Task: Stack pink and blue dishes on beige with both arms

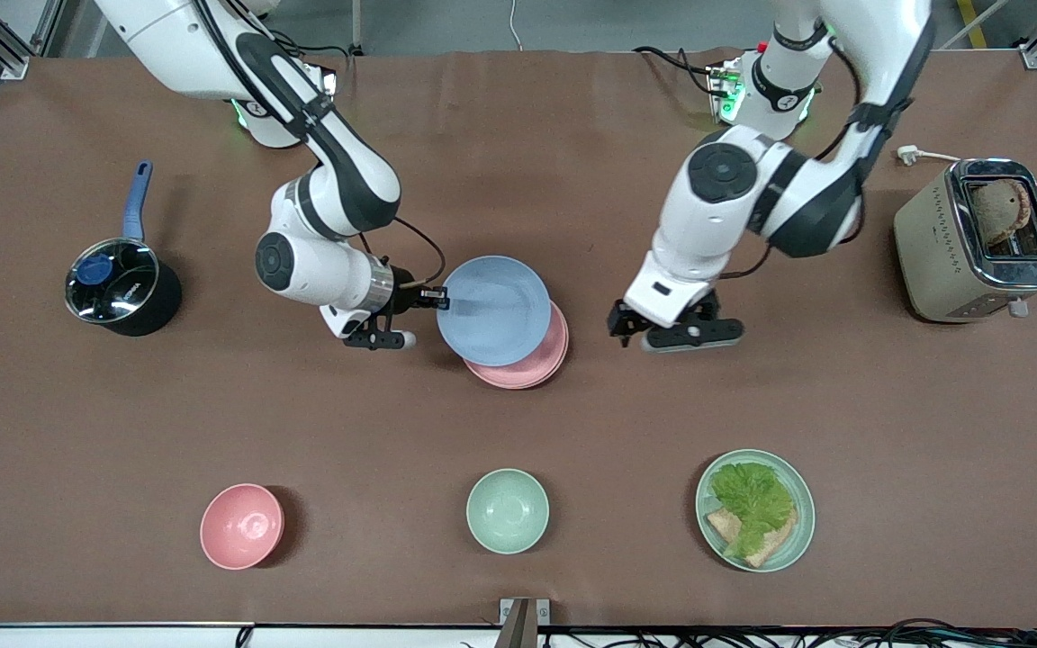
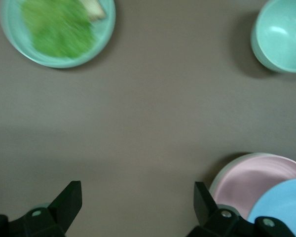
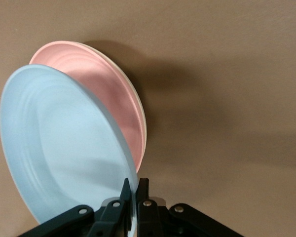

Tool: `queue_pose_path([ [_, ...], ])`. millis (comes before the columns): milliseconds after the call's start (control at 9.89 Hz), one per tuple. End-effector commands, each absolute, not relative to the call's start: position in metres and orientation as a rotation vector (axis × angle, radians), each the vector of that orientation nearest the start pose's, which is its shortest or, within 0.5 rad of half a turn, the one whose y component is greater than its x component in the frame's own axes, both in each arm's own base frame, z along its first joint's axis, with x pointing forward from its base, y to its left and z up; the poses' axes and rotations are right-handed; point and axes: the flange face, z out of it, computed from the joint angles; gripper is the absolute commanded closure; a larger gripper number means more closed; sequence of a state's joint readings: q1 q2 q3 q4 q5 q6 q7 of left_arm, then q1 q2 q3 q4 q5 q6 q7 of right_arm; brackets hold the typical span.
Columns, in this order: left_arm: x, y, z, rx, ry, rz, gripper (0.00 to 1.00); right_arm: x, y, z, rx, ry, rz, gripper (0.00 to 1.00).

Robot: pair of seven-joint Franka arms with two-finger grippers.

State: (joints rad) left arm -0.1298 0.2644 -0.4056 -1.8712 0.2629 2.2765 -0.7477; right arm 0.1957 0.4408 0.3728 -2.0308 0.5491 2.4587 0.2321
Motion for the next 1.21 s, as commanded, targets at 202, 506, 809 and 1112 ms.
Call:
queue_pose_path([
  [202,0.548,-0.209,0.488,-3.129,-0.086,-0.279,0.0,0.511,0.324,0.226,-2.666,0.201,0.276,0.76],
  [506,0.528,-0.133,0.572,-3.165,0.073,-0.212,0.0,0.519,0.319,0.272,-2.666,0.159,0.19,0.0],
  [809,0.484,-0.081,0.657,-3.153,0.04,-0.085,0.0,0.541,0.23,0.387,-2.878,0.029,0.003,0.0],
  [1112,0.494,-0.062,0.7,-3.155,-0.015,-0.109,0.0,0.573,0.125,0.49,-3.06,0.083,-0.189,0.0],
])
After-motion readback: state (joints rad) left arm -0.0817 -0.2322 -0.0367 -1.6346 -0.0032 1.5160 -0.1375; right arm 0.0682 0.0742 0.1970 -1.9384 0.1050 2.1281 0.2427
